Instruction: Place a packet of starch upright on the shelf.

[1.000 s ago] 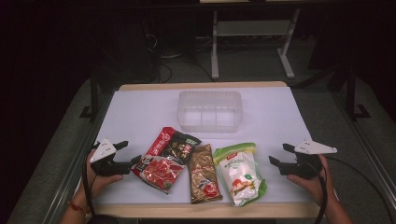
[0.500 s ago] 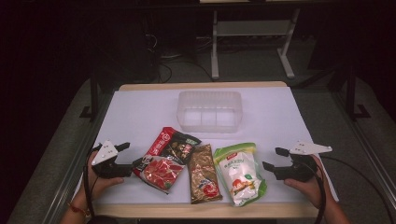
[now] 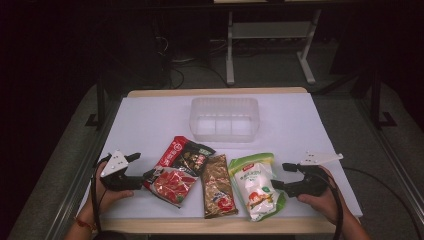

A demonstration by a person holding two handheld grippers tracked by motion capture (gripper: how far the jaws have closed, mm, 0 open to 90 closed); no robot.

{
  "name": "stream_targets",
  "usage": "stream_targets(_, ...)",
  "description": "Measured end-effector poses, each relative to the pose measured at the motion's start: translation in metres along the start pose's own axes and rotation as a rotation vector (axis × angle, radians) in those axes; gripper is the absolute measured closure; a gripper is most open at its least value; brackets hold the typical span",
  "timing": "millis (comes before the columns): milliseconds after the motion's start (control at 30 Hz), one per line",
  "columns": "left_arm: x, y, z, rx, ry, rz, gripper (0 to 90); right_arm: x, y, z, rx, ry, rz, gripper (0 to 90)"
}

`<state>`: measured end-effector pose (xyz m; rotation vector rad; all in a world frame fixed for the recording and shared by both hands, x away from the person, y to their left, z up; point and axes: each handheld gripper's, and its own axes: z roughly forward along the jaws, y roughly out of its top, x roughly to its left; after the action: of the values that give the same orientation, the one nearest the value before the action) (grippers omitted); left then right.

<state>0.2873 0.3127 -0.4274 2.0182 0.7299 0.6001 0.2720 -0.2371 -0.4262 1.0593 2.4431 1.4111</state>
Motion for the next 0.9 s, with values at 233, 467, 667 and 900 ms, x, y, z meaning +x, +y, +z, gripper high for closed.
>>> stream_targets(233,-0.001,-0.001,0.002,0.010,-0.010,-0.001,21.9,0.008,0.002,0.013,0.068,0.046,-0.001,17.8)
stream_targets(467,-0.003,0.000,0.003,0.017,-0.009,0.002,22.6,0.009,0.000,0.031,0.158,0.112,0.023,15.6)
stream_targets(667,-0.003,-0.001,0.005,0.023,-0.011,0.006,22.6,0.006,0.002,0.039,0.155,0.148,0.065,15.6)
stream_targets(900,-0.004,-0.001,0.005,0.028,-0.014,0.009,22.6,0.004,0.007,0.051,0.166,0.224,0.105,15.0)
